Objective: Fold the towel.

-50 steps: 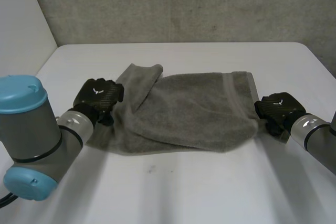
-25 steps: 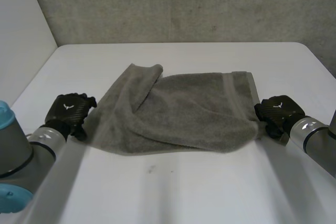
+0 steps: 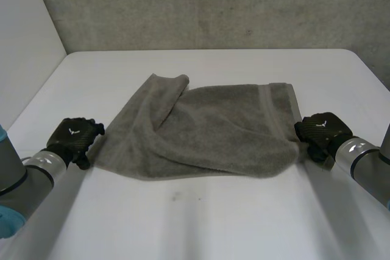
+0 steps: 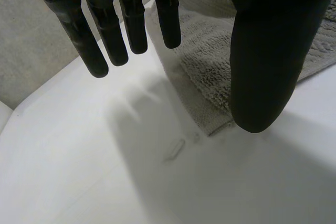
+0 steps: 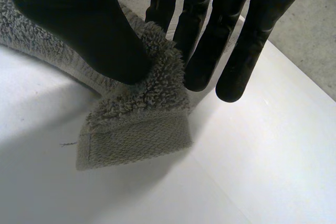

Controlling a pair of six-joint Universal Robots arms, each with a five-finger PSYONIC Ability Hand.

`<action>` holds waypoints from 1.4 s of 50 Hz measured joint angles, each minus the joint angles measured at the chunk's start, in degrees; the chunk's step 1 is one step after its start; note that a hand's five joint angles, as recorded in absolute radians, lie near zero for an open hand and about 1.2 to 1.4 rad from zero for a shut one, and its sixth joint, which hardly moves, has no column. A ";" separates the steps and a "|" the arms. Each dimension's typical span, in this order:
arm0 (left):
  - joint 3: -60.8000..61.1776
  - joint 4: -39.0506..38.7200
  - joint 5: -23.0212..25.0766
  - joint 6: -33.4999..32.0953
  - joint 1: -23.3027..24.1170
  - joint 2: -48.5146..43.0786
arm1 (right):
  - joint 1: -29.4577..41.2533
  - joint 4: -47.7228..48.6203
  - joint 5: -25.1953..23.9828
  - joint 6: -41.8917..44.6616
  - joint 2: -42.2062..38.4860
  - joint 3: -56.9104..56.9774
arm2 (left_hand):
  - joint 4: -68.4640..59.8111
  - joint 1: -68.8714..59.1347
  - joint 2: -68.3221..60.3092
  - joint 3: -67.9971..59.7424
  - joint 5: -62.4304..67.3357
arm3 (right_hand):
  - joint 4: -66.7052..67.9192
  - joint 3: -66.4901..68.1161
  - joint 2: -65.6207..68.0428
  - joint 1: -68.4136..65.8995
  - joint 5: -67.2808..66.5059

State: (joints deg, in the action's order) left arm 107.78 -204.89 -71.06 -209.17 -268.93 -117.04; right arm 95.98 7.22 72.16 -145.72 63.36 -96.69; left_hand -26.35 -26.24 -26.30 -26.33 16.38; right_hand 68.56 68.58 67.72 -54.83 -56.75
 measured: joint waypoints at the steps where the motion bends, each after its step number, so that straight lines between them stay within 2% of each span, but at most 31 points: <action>1: -0.26 -0.04 0.00 0.08 0.11 -0.13 | 0.00 0.00 0.00 0.07 -0.10 0.00 | -0.24 0.00 -0.19 -0.21 0.25 | 0.00 0.00 0.00 0.00 0.00; 23: -5.02 -0.15 0.04 0.16 2.39 -4.67 | 0.23 -0.01 0.00 0.66 -1.04 -0.09 | -6.17 -6.20 -6.24 -6.23 4.75 | 0.00 0.00 0.00 0.00 -0.03; 29: -5.93 -0.21 -0.02 0.17 3.04 -4.99 | 0.31 -0.01 0.00 0.74 -1.40 -0.09 | -12.53 -12.78 -12.60 -12.55 12.41 | 0.00 0.00 0.00 0.00 -0.05; 41: -6.46 -0.25 0.01 0.21 4.13 -4.94 | 0.35 -0.01 0.03 0.79 -1.72 -0.08 | -14.34 -14.48 -14.48 -14.29 14.09 | 0.00 0.00 0.00 0.00 -0.07; 46: -6.42 -0.24 0.04 0.24 4.20 -5.03 | 0.38 -0.01 0.03 0.80 -1.82 -0.08 | -29.35 -30.33 -29.45 -29.31 29.14 | 0.00 0.00 0.00 0.00 -0.08; 54: -6.21 -0.24 -0.06 0.26 4.27 -4.93 | 0.39 -0.02 0.07 0.79 -1.82 -0.06 | -41.42 -39.83 -41.61 -41.21 40.45 | 0.00 0.00 0.00 0.00 -0.15; 65: -3.26 0.38 -0.84 0.37 4.41 0.99 | 0.08 -1.40 0.14 1.11 -0.11 0.82 | -43.15 -40.70 -43.17 -42.75 41.98 | 0.00 0.00 0.00 0.00 -0.15; 70: 0.82 2.09 -0.89 0.42 4.32 9.15 | -0.35 -7.99 0.33 3.72 2.90 2.31 | -43.35 -40.98 -43.31 -42.91 42.07 | 0.00 0.00 0.00 0.00 -0.15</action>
State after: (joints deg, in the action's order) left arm 108.61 -202.81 -71.95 -208.75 -264.61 -107.88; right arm 95.63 -0.77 72.49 -142.00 66.26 -94.37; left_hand -69.70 -67.22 -69.61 -69.24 58.44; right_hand 68.57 68.58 67.72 -54.83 -56.90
